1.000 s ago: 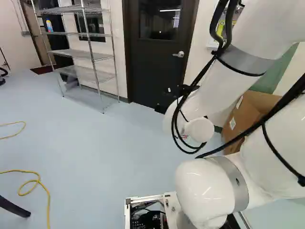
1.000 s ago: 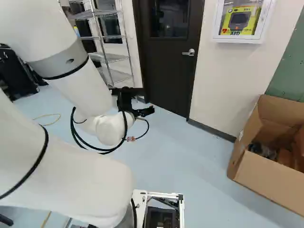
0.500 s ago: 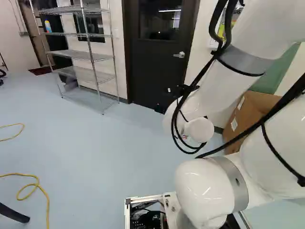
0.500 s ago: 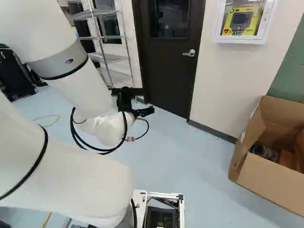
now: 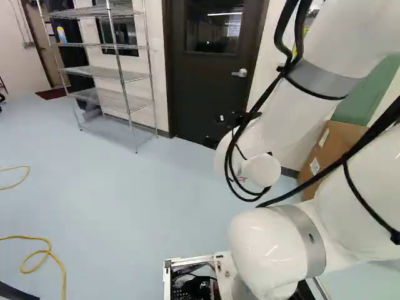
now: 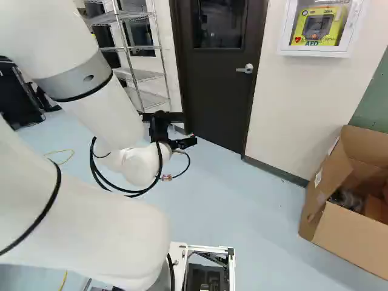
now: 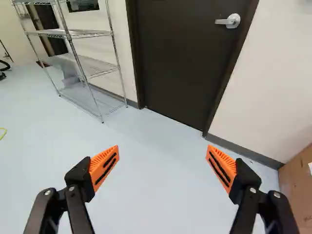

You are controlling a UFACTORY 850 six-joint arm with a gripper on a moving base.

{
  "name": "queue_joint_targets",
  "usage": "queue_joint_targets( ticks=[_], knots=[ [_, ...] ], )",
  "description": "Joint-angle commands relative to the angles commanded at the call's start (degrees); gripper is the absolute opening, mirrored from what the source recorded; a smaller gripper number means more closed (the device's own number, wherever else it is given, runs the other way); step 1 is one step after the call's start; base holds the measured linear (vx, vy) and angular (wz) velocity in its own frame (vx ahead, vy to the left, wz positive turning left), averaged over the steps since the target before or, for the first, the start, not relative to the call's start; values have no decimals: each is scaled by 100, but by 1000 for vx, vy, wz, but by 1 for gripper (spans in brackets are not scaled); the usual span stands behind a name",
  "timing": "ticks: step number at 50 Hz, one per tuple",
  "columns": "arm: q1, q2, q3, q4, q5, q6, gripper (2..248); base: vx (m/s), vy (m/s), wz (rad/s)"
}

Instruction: Open the door and move inside

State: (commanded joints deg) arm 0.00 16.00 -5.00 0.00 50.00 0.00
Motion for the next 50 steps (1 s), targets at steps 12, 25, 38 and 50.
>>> queue_joint_targets(
  ticks=[12,25,38,50],
  knots=[
    [0,0,0,0,0,0,247,118,92,-47],
    [0,0,0,0,0,0,247,135,69,-232],
    [0,0,0,0,0,0,247,132,67,-243],
    [0,0,0,0,0,0,247,133,108,-255]
  ],
)
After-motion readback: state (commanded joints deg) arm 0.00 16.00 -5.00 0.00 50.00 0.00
